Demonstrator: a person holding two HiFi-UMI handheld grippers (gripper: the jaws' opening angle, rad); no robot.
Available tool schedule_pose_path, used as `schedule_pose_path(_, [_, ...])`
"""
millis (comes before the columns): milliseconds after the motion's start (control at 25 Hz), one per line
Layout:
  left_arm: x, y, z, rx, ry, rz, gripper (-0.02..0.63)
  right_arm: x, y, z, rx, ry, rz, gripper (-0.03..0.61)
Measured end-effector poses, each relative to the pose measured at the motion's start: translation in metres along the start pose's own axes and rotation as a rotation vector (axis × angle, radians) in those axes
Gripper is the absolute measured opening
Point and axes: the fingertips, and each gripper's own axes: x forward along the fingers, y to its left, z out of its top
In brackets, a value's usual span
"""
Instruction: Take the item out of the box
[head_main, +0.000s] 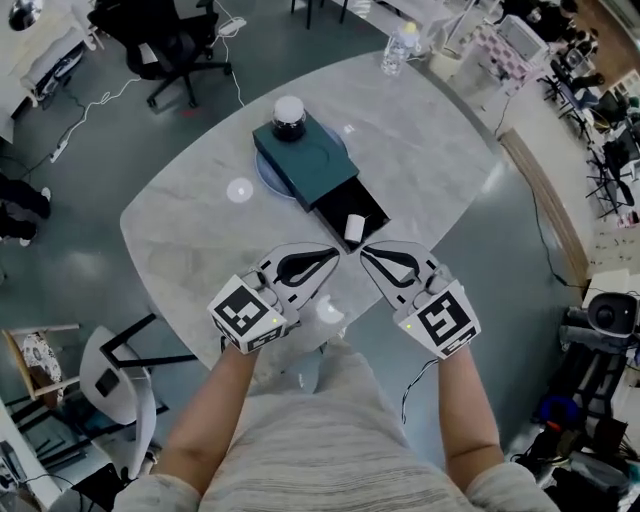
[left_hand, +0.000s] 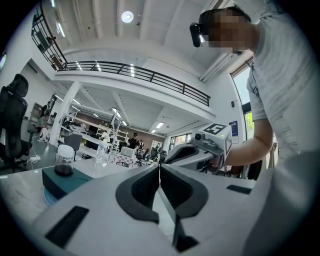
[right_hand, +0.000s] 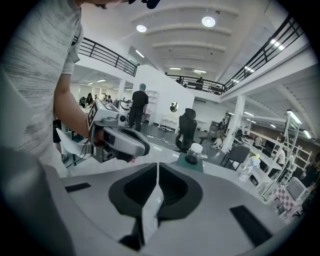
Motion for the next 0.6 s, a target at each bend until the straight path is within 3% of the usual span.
schedule_pose_path(600, [0.025,0.049,-0.04,-0.075,0.012,0.07,0.02,0.062,-0.022,-0.069,-0.002,0.147,0.169,0.141])
